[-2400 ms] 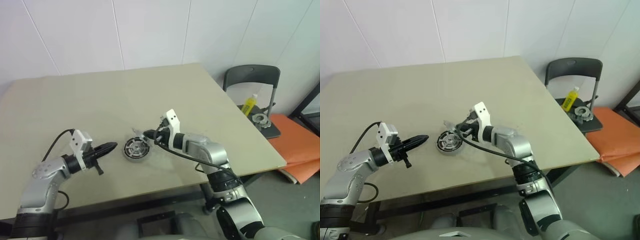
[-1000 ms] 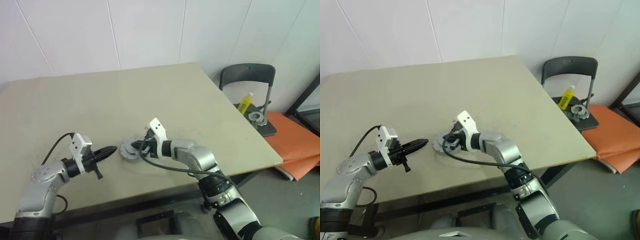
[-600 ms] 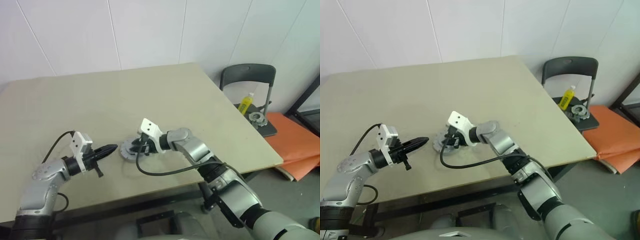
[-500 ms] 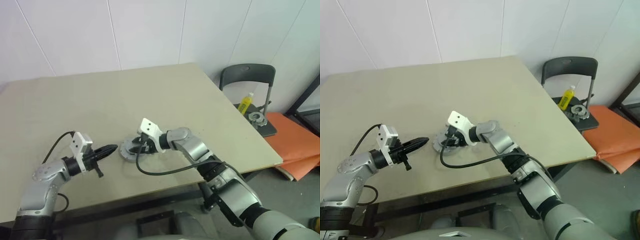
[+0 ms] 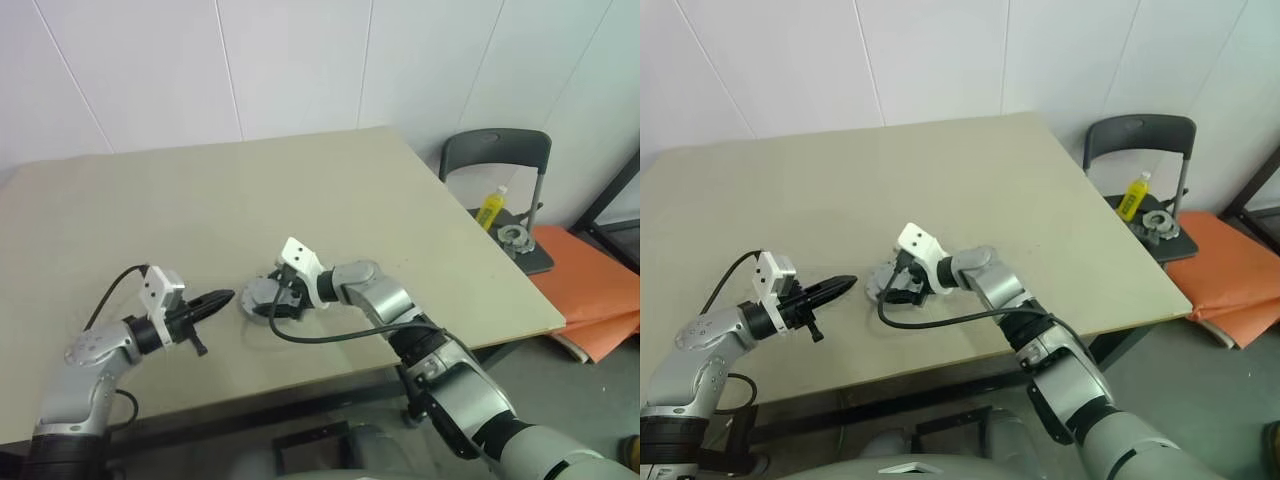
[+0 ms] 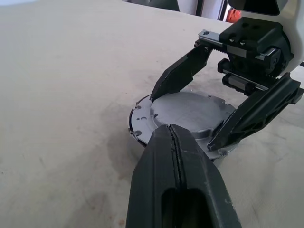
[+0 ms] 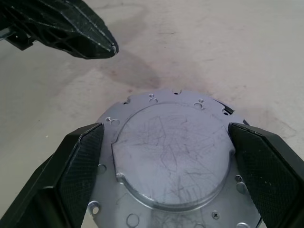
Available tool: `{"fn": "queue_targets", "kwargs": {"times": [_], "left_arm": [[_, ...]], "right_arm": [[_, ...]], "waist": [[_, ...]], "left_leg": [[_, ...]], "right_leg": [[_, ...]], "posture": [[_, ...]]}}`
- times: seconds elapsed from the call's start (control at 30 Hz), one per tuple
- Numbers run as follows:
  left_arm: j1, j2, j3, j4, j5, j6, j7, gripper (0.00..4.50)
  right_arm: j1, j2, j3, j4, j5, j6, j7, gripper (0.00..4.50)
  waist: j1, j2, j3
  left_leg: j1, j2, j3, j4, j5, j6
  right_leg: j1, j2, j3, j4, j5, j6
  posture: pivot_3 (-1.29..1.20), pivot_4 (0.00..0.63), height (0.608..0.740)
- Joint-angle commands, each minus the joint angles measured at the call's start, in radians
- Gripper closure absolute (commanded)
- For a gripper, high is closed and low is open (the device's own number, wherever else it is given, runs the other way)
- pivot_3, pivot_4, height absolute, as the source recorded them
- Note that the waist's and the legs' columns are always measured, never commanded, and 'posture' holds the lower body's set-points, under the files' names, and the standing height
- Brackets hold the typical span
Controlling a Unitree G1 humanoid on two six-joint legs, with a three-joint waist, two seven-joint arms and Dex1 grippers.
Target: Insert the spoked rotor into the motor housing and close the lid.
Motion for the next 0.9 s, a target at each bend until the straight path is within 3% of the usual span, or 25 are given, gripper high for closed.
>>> {"fn": "queue_targets", "kwargs": {"times": [0.03, 0.1, 0.63, 0.9], "left_arm": [[-0.031, 0.005, 0.011, -0.005, 0.004, -0.023, -0.003, 4.50], [-0.034, 0.004, 0.009, -0.003, 0.006, -0.025, -0.004, 4.50], [-0.036, -0.007, 0.001, -0.001, 0.013, -0.031, -0.001, 4.50], [-0.033, -0.002, 0.004, 0.002, 0.008, -0.025, -0.008, 4.50]], "right_arm": [[0.009, -0.009, -0.018, 0.001, -0.002, -0.004, 0.003, 0.70], [0.012, -0.009, -0.022, 0.004, -0.003, -0.007, -0.005, 1.20], [0.024, 0.040, -0.040, 0.047, -0.037, -0.145, -0.106, 1.19], [0.023, 0.030, -0.020, 0.052, -0.064, -0.151, -0.081, 1.19]], "waist": [[0.001, 0.000, 0.000], [0.000, 0.000, 0.000], [-0.001, 0.000, 0.000], [0.000, 0.000, 0.000]], "left_leg": [[0.000, 0.000, 0.000, 0.000, 0.000, 0.000], [0.000, 0.000, 0.000, 0.000, 0.000, 0.000], [0.001, 0.000, 0.000, 0.000, 0.000, 0.000], [0.002, 0.000, 0.000, 0.001, 0.000, 0.000]], "right_leg": [[0.000, 0.000, 0.000, 0.000, 0.000, 0.000], [0.000, 0.000, 0.000, 0.000, 0.000, 0.000], [0.000, 0.000, 0.000, 0.002, 0.000, 0.000], [0.000, 0.000, 0.000, 0.004, 0.000, 0.000]], "posture": [[0.00, 0.000, 0.740], [0.00, 0.000, 0.740], [0.00, 0.000, 0.740], [0.00, 0.000, 0.740]]}}
